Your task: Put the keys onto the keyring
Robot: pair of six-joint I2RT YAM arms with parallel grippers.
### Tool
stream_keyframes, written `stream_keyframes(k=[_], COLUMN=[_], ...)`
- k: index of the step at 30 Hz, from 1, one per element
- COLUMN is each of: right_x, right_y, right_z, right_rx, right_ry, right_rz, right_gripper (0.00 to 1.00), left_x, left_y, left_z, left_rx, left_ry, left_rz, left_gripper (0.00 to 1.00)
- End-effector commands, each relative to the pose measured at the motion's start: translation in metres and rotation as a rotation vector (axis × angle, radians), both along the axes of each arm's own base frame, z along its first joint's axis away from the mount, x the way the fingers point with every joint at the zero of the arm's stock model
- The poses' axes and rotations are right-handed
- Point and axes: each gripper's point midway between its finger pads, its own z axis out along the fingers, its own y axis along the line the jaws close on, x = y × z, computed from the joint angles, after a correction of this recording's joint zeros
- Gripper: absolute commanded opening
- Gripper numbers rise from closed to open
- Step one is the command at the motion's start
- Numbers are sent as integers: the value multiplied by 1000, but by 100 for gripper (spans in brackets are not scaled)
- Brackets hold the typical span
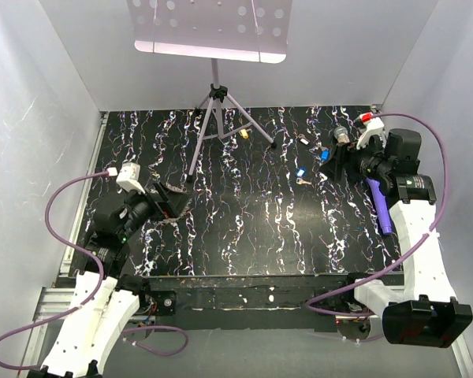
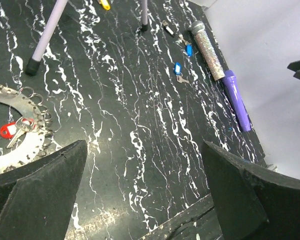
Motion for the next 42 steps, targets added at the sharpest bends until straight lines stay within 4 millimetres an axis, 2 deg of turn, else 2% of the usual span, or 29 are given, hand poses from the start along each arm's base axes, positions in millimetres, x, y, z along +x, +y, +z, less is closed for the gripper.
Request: stream_keyframes(k=[1, 5, 8, 9, 11, 13, 15, 16, 17, 19, 20, 21, 23, 25, 26, 27, 28, 30, 31, 32, 33, 34, 35, 36, 38, 39, 40, 41, 42], right_x=[7, -1, 9, 11, 12, -2, -7, 29, 32, 26, 17, 2, -38, -66, -72, -63, -41, 18, 34, 43, 46, 45, 40, 28, -27, -57, -70, -60, -30], right_y=[-1, -6, -6, -6, -4, -1, 0, -55, -64, -47, -27, -3, 42, 66, 69, 65, 53, -13, -45, -73, -85, -83, -65, -39, 35, 57, 68, 69, 54], right_z=[11, 17, 24, 25, 22, 13, 12, 25, 27, 27, 24, 21, 25, 34, 36, 34, 29, 11, 10, 9, 12, 10, 4, -4, -7, -1, 3, -7, -31], right_rx=[1, -1, -1, -1, 0, 0, 0, -121, -124, -92, -70, -28, 100, 242, 268, 239, 175, -48, -134, -211, -244, -252, -218, -177, 47, 190, 281, 287, 159], right_ry=[-44, -75, -78, -78, -69, -64, -69, -160, -162, -150, -142, -121, -109, -97, -86, -76, -74, -92, -114, -124, -131, -118, -88, -46, 41, 90, 105, 201, 228], right_rz=[-1, -19, -16, -16, -10, -3, 0, -331, -396, -297, -162, 2, 359, 567, 599, 545, 406, -74, -255, -391, -451, -434, -322, -148, 371, 553, 671, 617, 483], right_gripper=[80, 80, 80, 80, 80, 80, 80, 90, 90, 94, 98, 98, 97, 97, 97, 97, 96, 96, 96, 96, 97, 98, 98, 98, 98, 98, 93, 88, 84], left_x=[-11, -53, -59, -53, -29, -9, -4, -4, -5, -4, -3, -3, -13, -20, -23, -23, -22, -14, -9, -6, -5, -6, -5, -6, -9, -15, -22, -29, -28], left_y=[-13, -52, -50, -44, -12, 42, 79, 86, 89, 83, 74, 62, 21, 3, -2, -4, -1, 16, 29, 41, 53, 56, 61, 54, 26, 7, -10, -23, -26], left_z=[18, 54, 60, 61, 40, 11, -2, -5, -9, -8, -5, -1, 18, 30, 33, 35, 34, 24, 18, 9, 2, -1, -2, -1, 10, 16, 23, 26, 22], left_rx=[3, -86, -70, -39, 31, 117, 160, 163, 161, 148, 137, 133, 90, 47, 36, 30, 34, 60, 82, 103, 125, 137, 156, 151, 129, 104, 65, 33, 19], left_ry=[-107, -280, -334, -350, -231, -65, 16, 36, 55, 49, 33, 1, -99, -166, -184, -193, -189, -140, -105, -65, -30, -10, -5, -11, -78, -118, -158, -171, -153], left_rz=[-112, -457, -455, -399, -153, 194, 410, 455, 479, 443, 393, 319, 69, -45, -76, -84, -66, 42, 124, 195, 261, 278, 302, 256, 83, -30, -139, -226, -242], left_gripper=[98, 98, 100, 99, 99, 100, 100, 100, 100, 100, 99, 100, 100, 100, 100, 100, 99, 100, 100, 100, 99, 99, 100, 100, 100, 100, 100, 100, 100])
